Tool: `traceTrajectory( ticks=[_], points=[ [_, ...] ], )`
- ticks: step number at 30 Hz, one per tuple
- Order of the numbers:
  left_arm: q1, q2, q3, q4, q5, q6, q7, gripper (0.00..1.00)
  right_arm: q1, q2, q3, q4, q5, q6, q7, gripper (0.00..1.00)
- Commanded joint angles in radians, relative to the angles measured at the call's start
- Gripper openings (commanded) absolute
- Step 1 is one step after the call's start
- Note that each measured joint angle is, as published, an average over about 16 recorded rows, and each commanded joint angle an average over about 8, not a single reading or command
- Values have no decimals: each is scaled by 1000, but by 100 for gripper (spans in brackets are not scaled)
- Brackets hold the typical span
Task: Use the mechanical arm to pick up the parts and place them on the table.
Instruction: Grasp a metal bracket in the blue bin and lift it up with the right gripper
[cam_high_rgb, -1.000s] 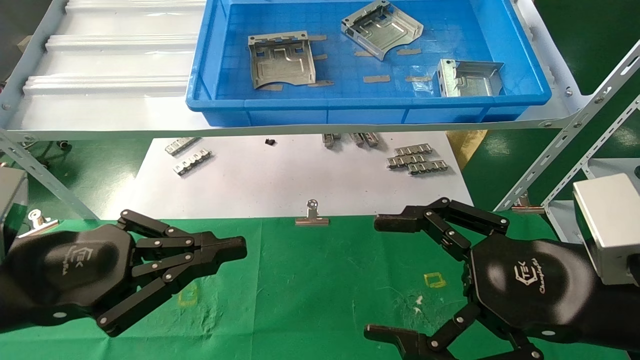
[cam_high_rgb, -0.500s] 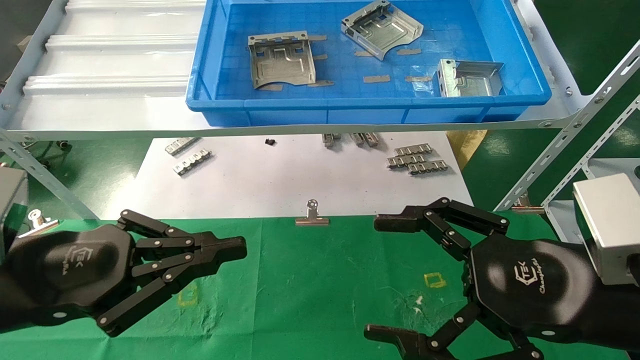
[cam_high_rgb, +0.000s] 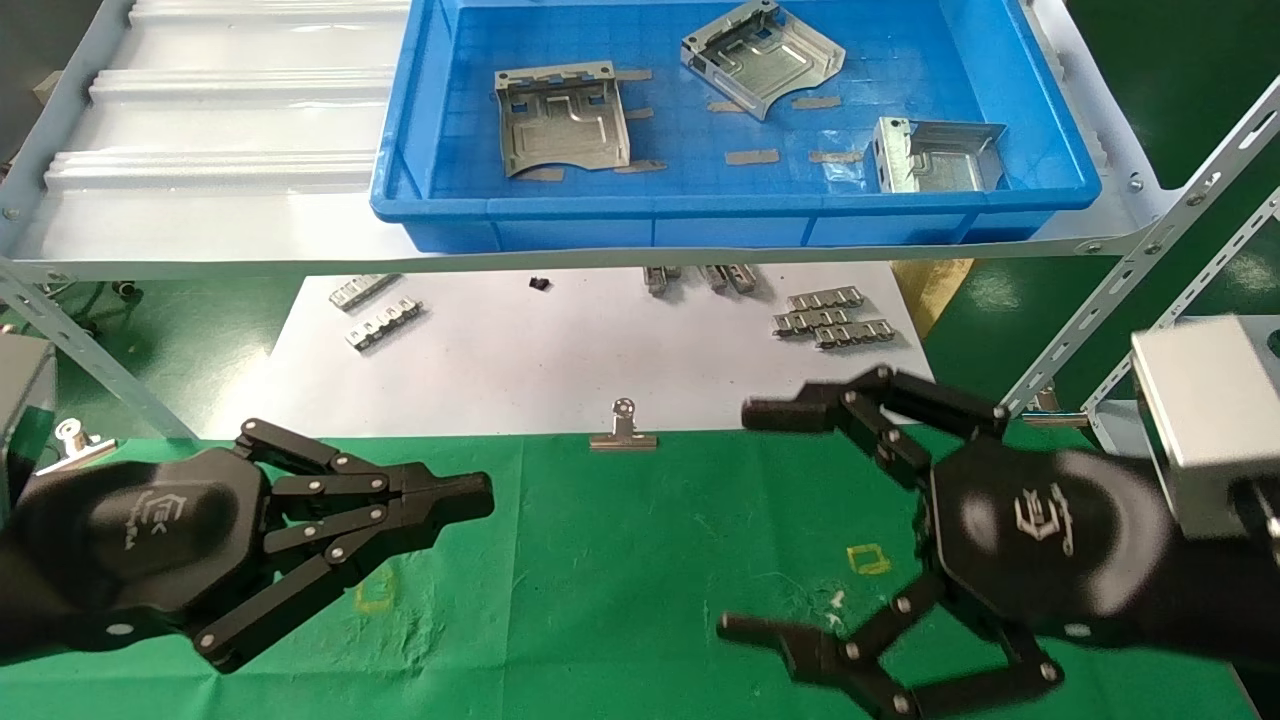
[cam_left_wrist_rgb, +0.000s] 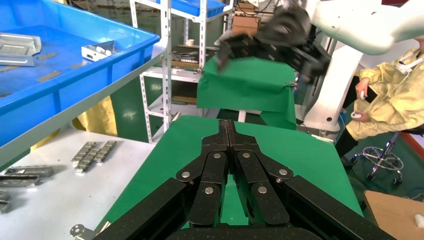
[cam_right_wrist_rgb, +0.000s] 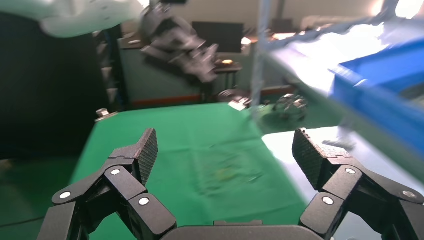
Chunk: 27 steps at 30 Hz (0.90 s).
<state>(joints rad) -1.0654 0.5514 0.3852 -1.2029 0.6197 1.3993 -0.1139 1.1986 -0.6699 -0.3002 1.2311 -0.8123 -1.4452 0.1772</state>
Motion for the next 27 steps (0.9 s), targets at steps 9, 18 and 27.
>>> traceTrajectory(
  ticks=[9, 18, 27],
  points=[
    [0, 0, 0, 0, 0, 0, 0, 0, 314, -208, -97, -222, -266, 192, -4, 100],
    [0, 0, 0, 0, 0, 0, 0, 0, 576, -479, -231, -610, -555, 453, -2, 93],
    [0, 0, 0, 0, 0, 0, 0, 0, 733, -664, -289, -979, -664, 622, -41, 0]
  ],
)
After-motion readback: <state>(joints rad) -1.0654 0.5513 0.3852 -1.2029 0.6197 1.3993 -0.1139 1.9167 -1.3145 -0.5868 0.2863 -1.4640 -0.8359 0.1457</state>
